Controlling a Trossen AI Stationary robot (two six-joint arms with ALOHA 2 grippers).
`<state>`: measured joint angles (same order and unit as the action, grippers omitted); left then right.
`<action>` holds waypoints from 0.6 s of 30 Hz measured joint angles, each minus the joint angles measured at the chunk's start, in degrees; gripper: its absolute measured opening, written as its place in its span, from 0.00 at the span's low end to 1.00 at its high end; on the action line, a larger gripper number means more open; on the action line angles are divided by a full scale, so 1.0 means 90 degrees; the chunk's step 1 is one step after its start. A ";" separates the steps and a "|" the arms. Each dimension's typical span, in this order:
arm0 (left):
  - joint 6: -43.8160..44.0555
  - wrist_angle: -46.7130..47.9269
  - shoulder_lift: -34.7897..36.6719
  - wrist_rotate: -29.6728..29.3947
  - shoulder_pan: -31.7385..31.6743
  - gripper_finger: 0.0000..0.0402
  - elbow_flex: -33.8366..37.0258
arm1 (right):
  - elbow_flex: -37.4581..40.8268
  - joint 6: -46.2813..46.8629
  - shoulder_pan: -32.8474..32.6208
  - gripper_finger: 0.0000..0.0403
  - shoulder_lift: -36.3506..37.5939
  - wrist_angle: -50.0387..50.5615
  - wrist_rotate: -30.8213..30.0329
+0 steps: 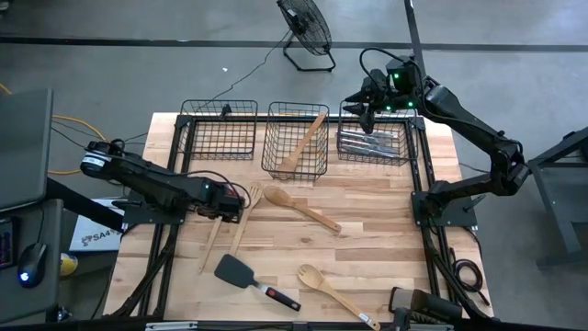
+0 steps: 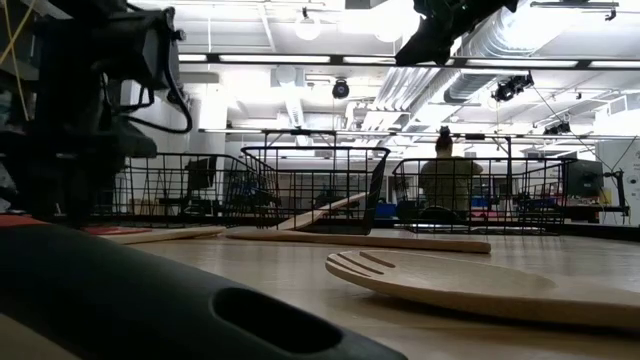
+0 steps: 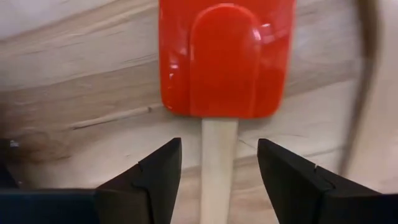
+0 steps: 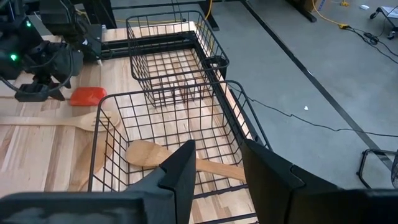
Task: Pick & Place Kitchen Items
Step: Put the red spatula into the left wire basket
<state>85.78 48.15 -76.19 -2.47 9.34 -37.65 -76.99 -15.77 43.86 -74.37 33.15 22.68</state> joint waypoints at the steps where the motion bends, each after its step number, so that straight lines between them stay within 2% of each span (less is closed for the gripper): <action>1: -0.0002 -0.0021 -0.0100 -0.0002 0.0000 0.51 0.0000 | 0.0000 0.0000 0.0001 0.31 0.0000 0.0002 0.0000; 10: 0.0019 -0.0378 -0.1013 0.0337 -0.0010 0.50 -0.0034 | 0.0000 0.0001 0.0001 0.31 -0.0002 0.0059 -0.0012; 18: 0.0133 -0.0379 -0.1106 0.0530 -0.0012 0.26 -0.0036 | 0.0000 0.0002 0.0001 0.31 -0.0002 0.0174 -0.0018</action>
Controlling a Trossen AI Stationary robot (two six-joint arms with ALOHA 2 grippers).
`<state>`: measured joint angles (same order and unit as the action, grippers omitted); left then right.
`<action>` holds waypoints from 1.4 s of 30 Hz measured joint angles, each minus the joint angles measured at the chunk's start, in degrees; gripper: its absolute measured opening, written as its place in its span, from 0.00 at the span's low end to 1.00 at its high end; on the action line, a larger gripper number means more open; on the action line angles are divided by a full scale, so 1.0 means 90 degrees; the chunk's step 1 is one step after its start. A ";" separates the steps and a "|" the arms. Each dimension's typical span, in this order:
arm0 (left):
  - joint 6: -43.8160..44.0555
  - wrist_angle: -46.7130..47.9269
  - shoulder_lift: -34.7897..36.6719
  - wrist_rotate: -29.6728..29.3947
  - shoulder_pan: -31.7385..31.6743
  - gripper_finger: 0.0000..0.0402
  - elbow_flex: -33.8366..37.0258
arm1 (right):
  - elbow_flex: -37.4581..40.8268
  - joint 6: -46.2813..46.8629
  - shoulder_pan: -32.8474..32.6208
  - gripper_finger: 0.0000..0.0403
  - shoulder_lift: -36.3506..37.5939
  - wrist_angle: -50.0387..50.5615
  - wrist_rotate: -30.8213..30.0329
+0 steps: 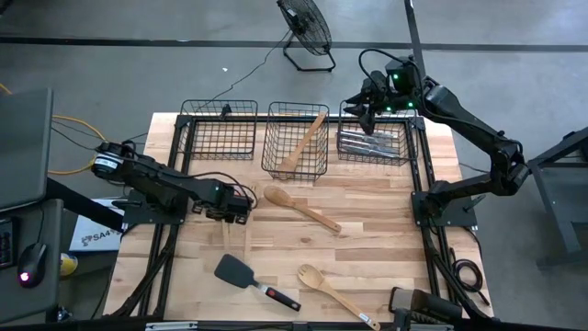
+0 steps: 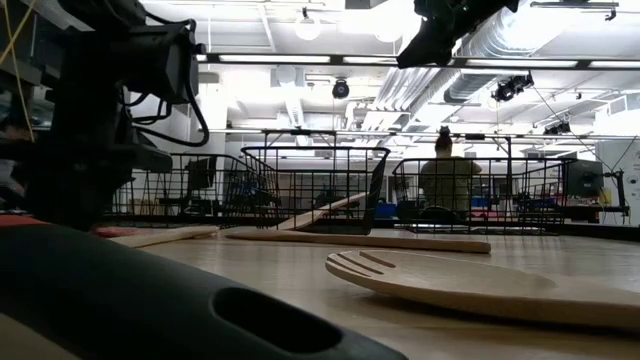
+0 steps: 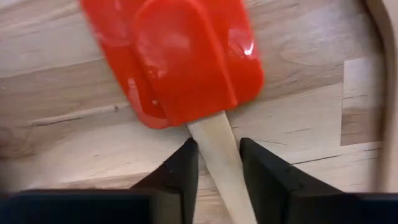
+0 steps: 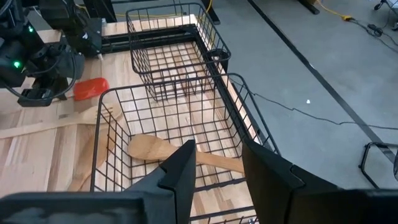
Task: Pick & Place Kitchen Items
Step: Put the red spatula into the left wire basket
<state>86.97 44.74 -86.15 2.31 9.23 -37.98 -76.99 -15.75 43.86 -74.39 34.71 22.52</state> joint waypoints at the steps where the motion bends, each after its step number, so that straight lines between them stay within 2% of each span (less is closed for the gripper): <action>1: 0.0066 0.0008 0.0000 0.0013 0.0000 0.23 0.0000 | 0.0000 0.0000 -0.0001 0.31 0.0000 0.0033 0.0001; 3: 0.0148 0.0039 0.0000 0.0043 0.0000 0.18 0.0000 | 0.0000 0.0000 0.0000 0.31 0.0000 0.0111 -0.0004; 12: 0.0052 0.0276 0.0066 -0.0014 0.0013 0.18 -0.0136 | 0.0000 0.0000 -0.0001 0.31 0.0000 0.0217 0.0003; 17: -0.0073 0.0772 0.0407 -0.0205 0.0022 0.16 -0.0305 | 0.0000 -0.0068 0.0001 0.31 0.0000 0.0216 0.0006; 25: -0.0036 0.0856 0.0980 -0.0233 0.0024 0.16 -0.0434 | 0.0000 -0.0114 0.0002 0.31 0.0000 0.0217 0.0018; 35: -0.0350 0.1854 0.2081 -0.1534 0.0018 0.16 -0.1567 | 0.0000 -0.0158 -0.0001 0.31 0.0000 0.0218 0.0049; 42: -0.1176 0.2110 0.2340 -0.2816 0.0017 0.16 -0.2482 | 0.0000 -0.0170 0.0000 0.31 0.0000 0.0217 0.0224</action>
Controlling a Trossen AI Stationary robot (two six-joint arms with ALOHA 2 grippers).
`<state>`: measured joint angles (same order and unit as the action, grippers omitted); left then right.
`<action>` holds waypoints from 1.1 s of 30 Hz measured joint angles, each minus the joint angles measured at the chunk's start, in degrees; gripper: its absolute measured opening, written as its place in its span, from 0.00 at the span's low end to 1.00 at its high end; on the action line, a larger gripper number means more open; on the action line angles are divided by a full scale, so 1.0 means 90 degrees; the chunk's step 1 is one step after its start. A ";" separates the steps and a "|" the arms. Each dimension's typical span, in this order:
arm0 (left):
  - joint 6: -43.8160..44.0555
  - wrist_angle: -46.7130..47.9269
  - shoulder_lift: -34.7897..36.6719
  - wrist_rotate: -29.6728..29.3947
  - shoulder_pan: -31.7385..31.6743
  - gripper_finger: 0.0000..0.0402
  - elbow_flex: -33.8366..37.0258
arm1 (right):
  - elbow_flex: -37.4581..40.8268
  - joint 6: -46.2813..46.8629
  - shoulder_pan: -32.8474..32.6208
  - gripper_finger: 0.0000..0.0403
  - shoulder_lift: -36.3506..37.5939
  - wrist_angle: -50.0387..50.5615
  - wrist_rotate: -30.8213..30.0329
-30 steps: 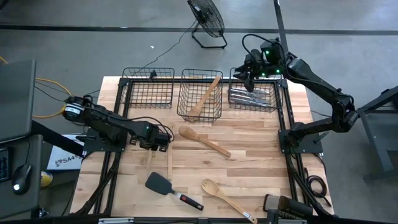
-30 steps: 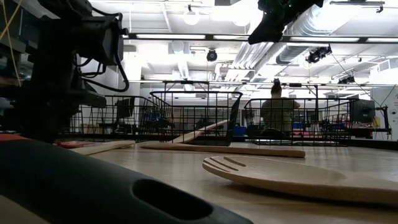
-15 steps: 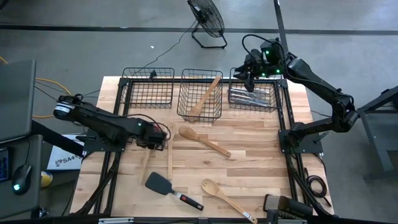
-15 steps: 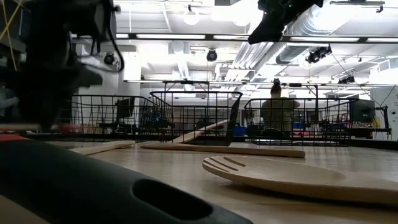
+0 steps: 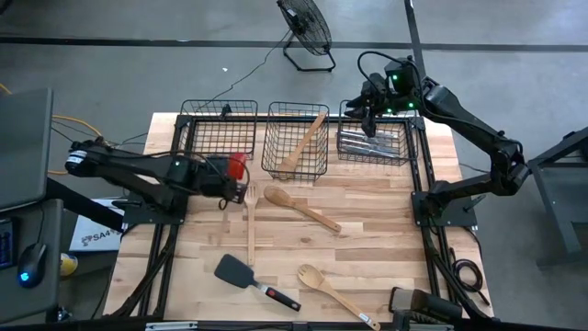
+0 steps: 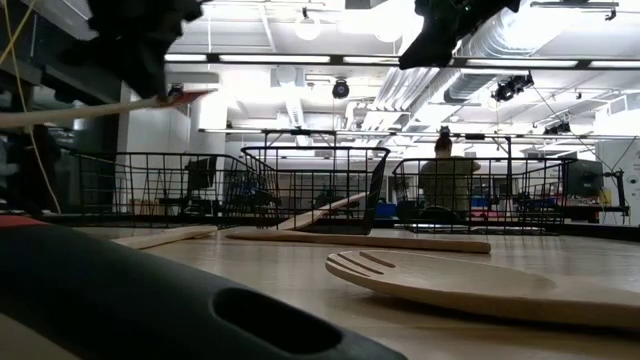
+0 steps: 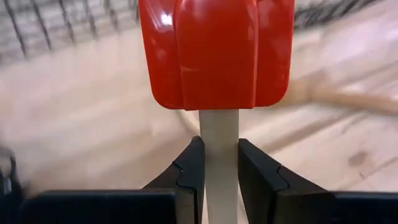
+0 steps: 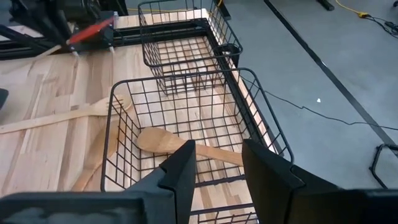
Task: Pick & Place Kitchen Items
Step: Put the red spatula into the left wire basket
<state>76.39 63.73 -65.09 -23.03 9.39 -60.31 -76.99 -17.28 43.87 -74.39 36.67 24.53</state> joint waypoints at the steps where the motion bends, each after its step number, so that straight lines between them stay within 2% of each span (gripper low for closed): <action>1: -0.0139 0.0037 -0.0002 -0.0222 0.0000 0.16 -0.0119 | 0.0000 -0.0014 -0.0001 0.31 0.0000 0.0000 -0.0001; 7: -0.0935 0.0253 -0.0019 -0.1484 -0.0056 0.16 -0.0776 | 0.0000 -0.0084 -0.0001 0.31 0.0000 0.0000 -0.0017; 10: -0.1569 0.0257 -0.0006 -0.1765 -0.0419 0.16 -0.1117 | 0.0000 -0.0105 -0.0001 0.31 0.0000 0.0000 -0.0019; 14: -0.3143 -0.0001 -0.0009 -0.2044 -0.1153 0.16 -0.1520 | 0.0000 -0.0112 -0.0001 0.31 0.0000 0.0000 -0.0036; 19: -0.5500 -0.0708 -0.0016 -0.2073 -0.2225 0.16 -0.1827 | 0.0000 -0.0112 -0.0001 0.31 0.0000 -0.0001 -0.0063; 22: -0.6853 -0.1290 -0.0006 -0.2083 -0.2809 0.16 -0.1890 | 0.0000 -0.0112 0.0001 0.31 -0.0005 -0.0002 -0.0066; 26: -0.8190 -0.1903 -0.0068 -0.2087 -0.3471 0.16 -0.1887 | 0.0000 -0.0112 -0.0001 0.31 -0.0012 -0.0002 -0.0156; 33: -0.8475 -0.1603 -0.0486 -0.2282 -0.4301 0.16 -0.1880 | 0.0000 0.0057 0.0001 0.31 -0.0012 -0.0002 -0.0628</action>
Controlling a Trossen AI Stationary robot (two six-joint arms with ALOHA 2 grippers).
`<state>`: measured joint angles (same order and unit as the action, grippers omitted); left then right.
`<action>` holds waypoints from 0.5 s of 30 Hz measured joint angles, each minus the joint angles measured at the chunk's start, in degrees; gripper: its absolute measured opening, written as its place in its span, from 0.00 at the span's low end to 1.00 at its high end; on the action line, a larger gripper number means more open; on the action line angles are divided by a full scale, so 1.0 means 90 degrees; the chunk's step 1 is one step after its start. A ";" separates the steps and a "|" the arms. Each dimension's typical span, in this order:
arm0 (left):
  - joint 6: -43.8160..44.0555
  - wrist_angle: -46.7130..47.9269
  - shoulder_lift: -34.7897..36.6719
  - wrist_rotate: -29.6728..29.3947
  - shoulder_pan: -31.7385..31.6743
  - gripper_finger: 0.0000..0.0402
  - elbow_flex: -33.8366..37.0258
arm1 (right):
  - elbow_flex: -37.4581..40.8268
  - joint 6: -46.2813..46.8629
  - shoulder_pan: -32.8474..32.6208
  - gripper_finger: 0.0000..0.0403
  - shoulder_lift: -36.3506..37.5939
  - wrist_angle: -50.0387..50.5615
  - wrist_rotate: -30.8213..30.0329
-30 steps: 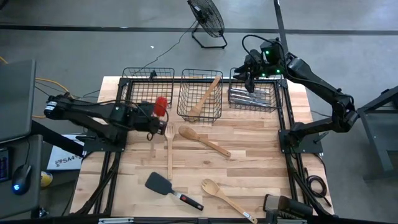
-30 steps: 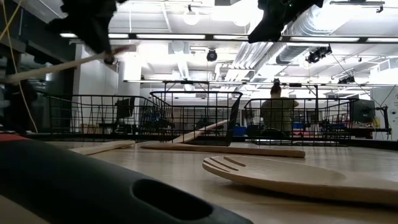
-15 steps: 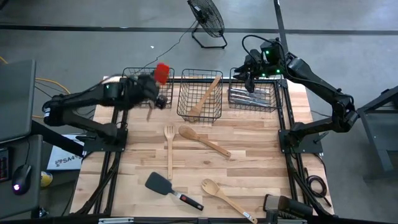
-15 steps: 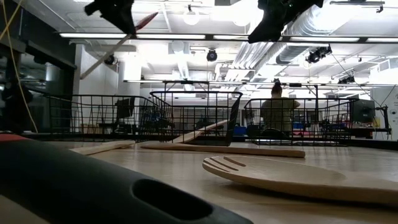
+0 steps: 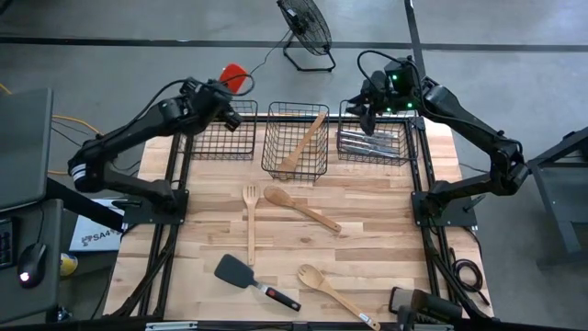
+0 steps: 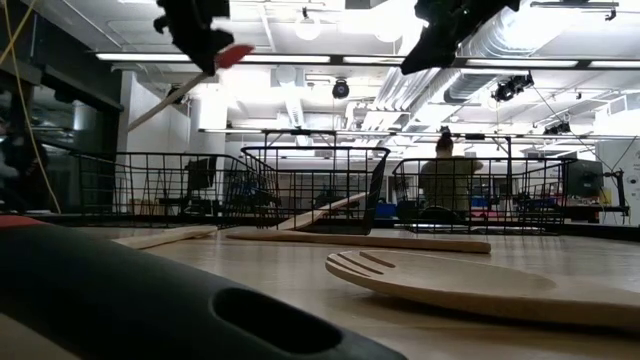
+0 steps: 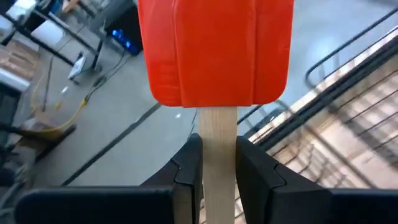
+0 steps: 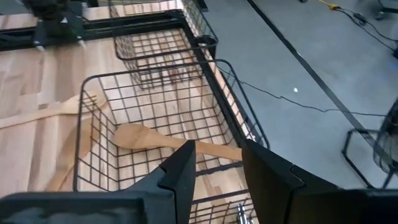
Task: Pick & Place Kitchen Items
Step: Put the red spatula into the left wire basket
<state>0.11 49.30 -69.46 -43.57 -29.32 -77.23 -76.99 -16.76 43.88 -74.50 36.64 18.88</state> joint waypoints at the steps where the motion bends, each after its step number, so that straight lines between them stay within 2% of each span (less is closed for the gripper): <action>1: -0.0021 0.0048 -0.0085 0.0022 -0.0088 0.16 0.0000 | 0.0000 0.0029 0.0000 0.31 0.0000 -0.0002 -0.0062; 7: -0.0378 0.0489 -0.0822 0.0308 -0.0595 0.16 0.0000 | 0.0000 0.0069 0.0000 0.31 0.0000 -0.0002 -0.0409; 15: -0.0883 0.0552 -0.1669 0.0636 -0.1102 0.16 0.0000 | 0.0000 0.0185 -0.0002 0.31 0.0000 -0.0002 -0.0625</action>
<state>-7.84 54.26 -84.48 -37.85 -39.24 -77.23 -76.99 -15.10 43.86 -74.50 36.62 13.26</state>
